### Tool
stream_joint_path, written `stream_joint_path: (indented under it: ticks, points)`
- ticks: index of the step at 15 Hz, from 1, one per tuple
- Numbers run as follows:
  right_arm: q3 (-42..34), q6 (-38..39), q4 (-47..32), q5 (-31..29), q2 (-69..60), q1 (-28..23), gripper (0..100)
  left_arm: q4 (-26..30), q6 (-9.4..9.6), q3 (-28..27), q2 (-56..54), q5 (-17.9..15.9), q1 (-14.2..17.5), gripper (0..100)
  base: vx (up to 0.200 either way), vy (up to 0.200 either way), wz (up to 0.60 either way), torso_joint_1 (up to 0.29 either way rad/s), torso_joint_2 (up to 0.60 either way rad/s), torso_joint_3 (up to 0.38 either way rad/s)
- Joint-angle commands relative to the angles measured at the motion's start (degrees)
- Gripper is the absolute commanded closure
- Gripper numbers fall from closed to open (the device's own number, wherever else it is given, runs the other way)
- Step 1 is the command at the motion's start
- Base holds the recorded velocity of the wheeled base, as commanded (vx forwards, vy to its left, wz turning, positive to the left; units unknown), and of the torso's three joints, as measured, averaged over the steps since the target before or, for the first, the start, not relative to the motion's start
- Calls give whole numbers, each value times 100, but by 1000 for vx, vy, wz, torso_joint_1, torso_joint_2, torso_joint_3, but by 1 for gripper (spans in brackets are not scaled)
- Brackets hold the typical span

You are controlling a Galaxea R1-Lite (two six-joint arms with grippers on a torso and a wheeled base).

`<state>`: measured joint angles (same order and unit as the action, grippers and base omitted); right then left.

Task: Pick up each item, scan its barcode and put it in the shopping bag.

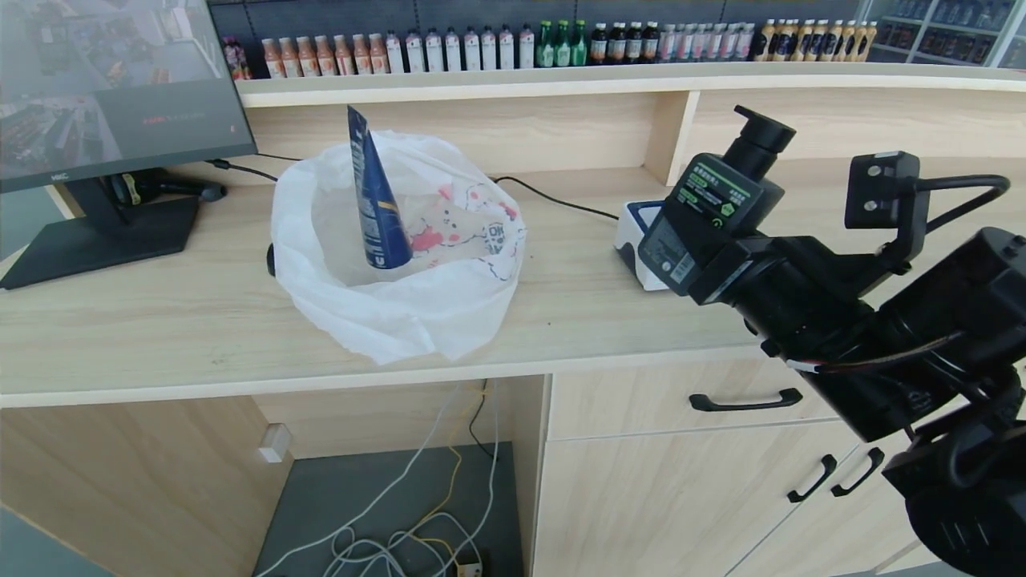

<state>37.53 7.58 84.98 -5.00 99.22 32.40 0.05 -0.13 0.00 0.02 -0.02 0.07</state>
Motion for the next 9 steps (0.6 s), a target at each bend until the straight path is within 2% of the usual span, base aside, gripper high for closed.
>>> stream_joint_path:
  ticks: [1, 6, 9]
  points:
    - [35, -2, 1, 8, 89, 38, 100, 4, 5, 0, -2, 2, 1, 0, 0, 200, 0, 12, 7, 2]
    - [52, -169, 1, 96, 89, 38, 100, 4, -4, 0, -2, 2, 1, 0, 0, 200, 0, 3, 2, 1]
    - [307, -248, -43, 43, 71, 3, 100, 4, -4, 0, -2, 2, 1, 0, 0, 200, 0, 9, 2, 1]
